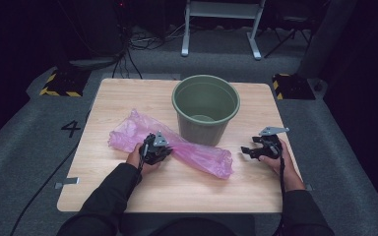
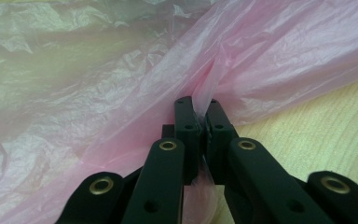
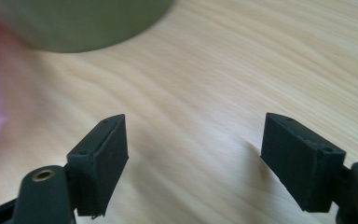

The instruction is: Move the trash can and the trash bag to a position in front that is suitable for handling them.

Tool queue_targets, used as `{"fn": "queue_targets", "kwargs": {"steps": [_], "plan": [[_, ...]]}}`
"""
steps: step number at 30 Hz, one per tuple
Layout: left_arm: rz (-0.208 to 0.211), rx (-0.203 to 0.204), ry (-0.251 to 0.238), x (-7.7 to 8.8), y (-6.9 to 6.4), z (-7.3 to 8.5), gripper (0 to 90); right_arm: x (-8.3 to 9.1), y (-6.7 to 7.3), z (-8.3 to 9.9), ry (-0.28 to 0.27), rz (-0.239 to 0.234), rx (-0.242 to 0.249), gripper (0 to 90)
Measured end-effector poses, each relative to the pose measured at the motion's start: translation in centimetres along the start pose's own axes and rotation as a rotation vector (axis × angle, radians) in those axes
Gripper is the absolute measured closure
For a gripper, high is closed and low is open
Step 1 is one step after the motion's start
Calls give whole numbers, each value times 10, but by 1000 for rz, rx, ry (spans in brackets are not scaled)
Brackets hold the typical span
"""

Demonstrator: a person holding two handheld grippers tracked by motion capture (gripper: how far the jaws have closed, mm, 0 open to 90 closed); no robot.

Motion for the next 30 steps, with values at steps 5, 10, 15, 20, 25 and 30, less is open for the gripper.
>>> {"fn": "queue_targets", "kwargs": {"steps": [5, 10, 15, 20, 25, 30], "plan": [[-11, 0, -9, 2, -1, 2, 873, 4, -16, 6, -1, 93, -33, 209], [-8, 9, -20, 6, 1, 6, 878, 2, -17, 6, 8, 128, -33, 184], [-18, 18, -45, 14, 7, 8, 884, 1, -16, 5, 6, 153, -24, 153], [-30, 35, -66, 22, 13, 10, 886, 0, -15, 5, 5, 168, -46, 150], [-43, 47, -90, 31, 19, 10, 887, 0, -15, 6, 5, 170, -75, 150], [-59, 44, -116, 37, 23, 7, 890, 1, -14, 6, 7, 170, -86, 151]]}}
Point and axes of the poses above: each handheld gripper's, and its own axes: x roughly backward along the jaws, z roughly out of its underside, y roughly to its left, the point moved 4 cm from there along -x, roughly forward along the jaws, and after that the axes turned 6 degrees about -z, right-handed, at the moved point
